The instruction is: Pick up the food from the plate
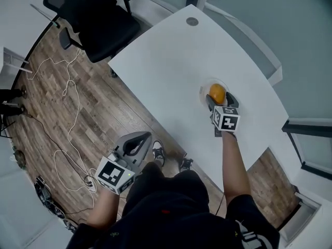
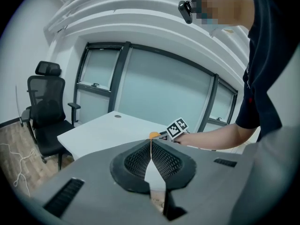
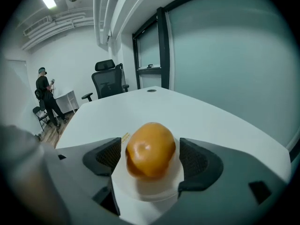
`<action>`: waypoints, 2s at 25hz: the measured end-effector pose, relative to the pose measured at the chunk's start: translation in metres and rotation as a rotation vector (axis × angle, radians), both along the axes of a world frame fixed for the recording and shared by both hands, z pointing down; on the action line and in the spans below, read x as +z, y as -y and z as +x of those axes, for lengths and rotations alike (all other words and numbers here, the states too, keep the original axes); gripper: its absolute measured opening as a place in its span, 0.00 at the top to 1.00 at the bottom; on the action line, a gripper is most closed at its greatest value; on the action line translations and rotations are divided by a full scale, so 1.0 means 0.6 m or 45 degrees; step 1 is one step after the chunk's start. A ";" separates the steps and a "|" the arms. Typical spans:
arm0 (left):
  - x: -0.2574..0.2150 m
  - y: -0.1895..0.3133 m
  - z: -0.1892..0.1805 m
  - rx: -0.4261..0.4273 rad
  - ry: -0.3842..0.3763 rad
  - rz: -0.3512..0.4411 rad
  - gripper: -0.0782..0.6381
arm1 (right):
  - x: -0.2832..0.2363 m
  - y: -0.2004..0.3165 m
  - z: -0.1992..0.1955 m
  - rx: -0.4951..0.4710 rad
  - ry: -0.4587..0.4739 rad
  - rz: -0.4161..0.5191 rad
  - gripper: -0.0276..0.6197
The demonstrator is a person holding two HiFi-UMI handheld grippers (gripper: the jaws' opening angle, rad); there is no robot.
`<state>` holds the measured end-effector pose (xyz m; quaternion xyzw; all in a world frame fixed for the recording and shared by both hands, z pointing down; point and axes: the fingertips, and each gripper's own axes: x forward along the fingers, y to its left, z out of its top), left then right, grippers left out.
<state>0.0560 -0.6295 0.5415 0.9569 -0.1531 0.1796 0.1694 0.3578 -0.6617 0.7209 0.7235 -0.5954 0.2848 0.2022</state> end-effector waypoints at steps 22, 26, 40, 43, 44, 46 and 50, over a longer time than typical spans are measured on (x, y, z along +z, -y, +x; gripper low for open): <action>-0.094 -0.046 0.054 0.081 -0.108 0.113 0.86 | -0.297 -0.103 -0.036 -0.112 -0.190 0.411 0.39; -0.133 -0.072 0.071 0.113 -0.160 0.193 0.86 | -0.394 -0.159 -0.052 -0.109 -0.300 0.503 0.39; -0.255 -0.114 0.130 0.159 -0.324 0.350 0.86 | -0.584 -0.303 -0.070 -0.086 -0.425 0.724 0.39; -0.265 -0.120 0.134 0.167 -0.342 0.354 0.86 | -0.599 -0.313 -0.074 -0.088 -0.452 0.731 0.39; -0.267 -0.121 0.136 0.173 -0.346 0.359 0.86 | -0.601 -0.315 -0.076 -0.091 -0.456 0.732 0.39; -0.272 -0.123 0.138 0.184 -0.350 0.367 0.86 | -0.604 -0.315 -0.078 -0.091 -0.458 0.736 0.39; -0.283 -0.124 0.137 0.195 -0.362 0.380 0.86 | -0.611 -0.315 -0.083 -0.086 -0.447 0.757 0.39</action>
